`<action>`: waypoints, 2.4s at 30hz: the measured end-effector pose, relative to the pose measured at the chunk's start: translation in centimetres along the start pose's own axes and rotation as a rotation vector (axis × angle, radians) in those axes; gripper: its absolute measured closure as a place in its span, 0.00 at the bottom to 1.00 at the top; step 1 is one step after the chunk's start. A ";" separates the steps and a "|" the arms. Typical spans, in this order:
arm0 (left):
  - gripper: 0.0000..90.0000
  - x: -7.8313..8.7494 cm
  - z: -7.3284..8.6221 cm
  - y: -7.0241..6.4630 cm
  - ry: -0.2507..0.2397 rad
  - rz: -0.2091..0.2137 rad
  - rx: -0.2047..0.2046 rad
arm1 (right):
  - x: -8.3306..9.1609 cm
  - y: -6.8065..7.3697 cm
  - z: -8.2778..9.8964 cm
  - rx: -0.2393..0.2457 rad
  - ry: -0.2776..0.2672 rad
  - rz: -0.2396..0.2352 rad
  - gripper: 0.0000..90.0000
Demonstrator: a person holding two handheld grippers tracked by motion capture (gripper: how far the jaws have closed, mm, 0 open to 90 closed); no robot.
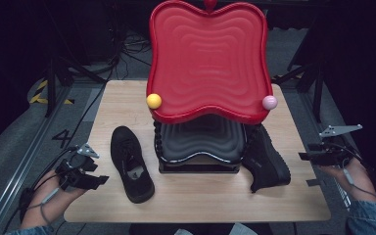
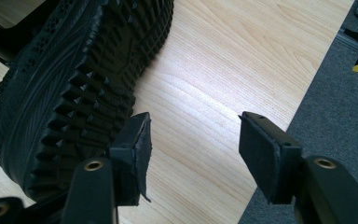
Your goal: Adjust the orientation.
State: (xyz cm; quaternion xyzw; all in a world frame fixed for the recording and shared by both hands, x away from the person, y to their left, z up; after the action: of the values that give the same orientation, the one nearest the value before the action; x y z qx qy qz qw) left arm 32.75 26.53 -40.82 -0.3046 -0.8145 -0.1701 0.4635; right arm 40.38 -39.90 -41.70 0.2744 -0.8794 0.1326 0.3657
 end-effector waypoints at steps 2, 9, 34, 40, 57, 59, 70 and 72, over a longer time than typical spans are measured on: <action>0.46 0.0 -0.4 -0.4 0.009 0.011 0.002 | 0.0 -0.1 0.0 -0.001 -0.006 0.001 0.53; 0.47 0.9 -1.8 -1.4 -0.001 0.027 0.005 | 0.1 -0.5 0.0 0.025 -0.033 0.007 0.56; 0.49 1.7 -7.0 -7.1 -0.020 0.154 -0.029 | -1.3 0.1 0.2 -0.010 -0.005 -0.065 0.52; 0.47 -0.4 -7.4 -8.0 0.065 0.207 -0.028 | -1.6 0.2 0.2 -0.007 0.001 -0.072 0.52; 0.72 -6.3 -6.5 -8.0 0.151 0.222 0.034 | -2.3 0.7 0.4 0.015 0.019 -0.091 0.51; 0.74 -7.0 -6.2 -8.1 0.172 0.225 0.027 | -2.4 0.7 0.4 0.020 0.024 -0.089 0.50; 0.86 -8.1 -5.5 -8.3 0.199 0.247 0.040 | -2.9 0.8 0.6 0.029 0.038 -0.099 0.50; 0.86 -8.2 -5.4 -8.3 0.197 0.251 0.039 | -2.9 0.9 0.6 0.037 0.030 -0.095 0.50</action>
State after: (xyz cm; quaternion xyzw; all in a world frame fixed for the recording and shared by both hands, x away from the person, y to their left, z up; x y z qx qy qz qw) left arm 34.01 14.43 -45.01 -0.3769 -0.7237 -0.1242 0.5646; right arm 41.23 -38.33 -44.18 0.3206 -0.8572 0.1357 0.3795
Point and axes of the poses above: each handheld gripper's, and its own axes: x roughly backward along the jaws, z roughly out of its underside, y roughly to its left, the point moved 5 cm from there along -x, roughly forward along the jaws, and after that the axes turned 8 degrees about -y, right-handed, at the moved point
